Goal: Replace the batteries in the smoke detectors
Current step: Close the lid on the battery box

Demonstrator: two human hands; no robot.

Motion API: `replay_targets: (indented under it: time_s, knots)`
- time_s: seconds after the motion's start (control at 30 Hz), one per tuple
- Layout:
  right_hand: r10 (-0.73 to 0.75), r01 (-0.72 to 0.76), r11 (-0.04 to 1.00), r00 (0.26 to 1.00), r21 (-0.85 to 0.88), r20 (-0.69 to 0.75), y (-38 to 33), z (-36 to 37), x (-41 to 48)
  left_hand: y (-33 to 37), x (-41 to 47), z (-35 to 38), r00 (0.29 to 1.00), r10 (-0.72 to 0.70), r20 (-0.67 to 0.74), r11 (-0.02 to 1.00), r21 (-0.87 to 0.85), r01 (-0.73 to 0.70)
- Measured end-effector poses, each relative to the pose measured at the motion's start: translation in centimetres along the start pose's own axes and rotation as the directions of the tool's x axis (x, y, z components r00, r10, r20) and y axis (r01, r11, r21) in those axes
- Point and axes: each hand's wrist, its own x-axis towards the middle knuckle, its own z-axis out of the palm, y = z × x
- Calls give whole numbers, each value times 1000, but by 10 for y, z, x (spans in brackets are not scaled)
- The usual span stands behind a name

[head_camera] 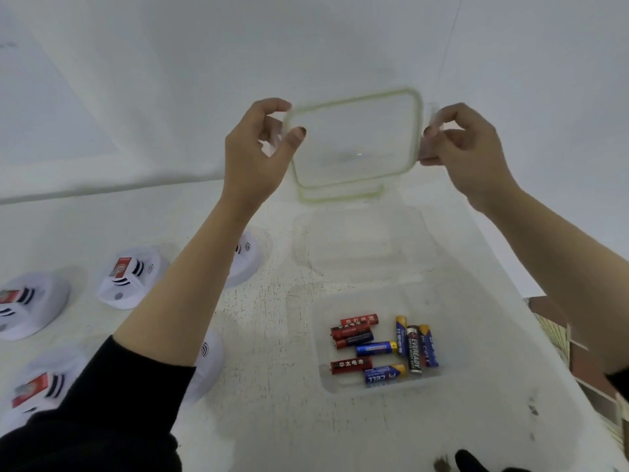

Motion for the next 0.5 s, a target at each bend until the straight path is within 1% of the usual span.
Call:
replay_targets:
  time_s: [0.03, 0.1, 0.17, 0.2, 0.27, 0.33, 0.4, 0.5]
  knots:
    - [27, -27, 999, 1000, 38, 6, -5, -2, -5, 6, -1, -3, 999, -33, 20, 998, -51, 33]
    - [92, -95, 991, 995, 94, 35, -14, -8, -15, 19, -3, -10, 984, -143, 107, 967, -198, 162]
    - [185, -191, 977, 980, 99, 72, -17, -14, -24, 28, -7, -17, 935, -276, 224, 895, -295, 335]
    - [238, -245, 966, 967, 78, 92, -16, -16, -29, 32, -10, -19, 897, -338, 284, 859, -296, 417]
    - [345, -347, 938, 929, -7, 135, -12, -20, -38, 33, -20, -23, 809, -435, 395, 805, -233, 546]
    - [440, -423, 897, 883, -129, 164, -6, -24, -45, 30, -34, -24, 718, -512, 472, 770, -118, 627]
    - [507, -459, 852, 844, -251, 177, 0, -27, -51, 27, -47, -21, 642, -583, 498, 740, 0, 673]
    - [537, -445, 805, 828, -393, 163, 8, -26, -58, 23, -60, -13, 552, -663, 506, 670, 71, 739]
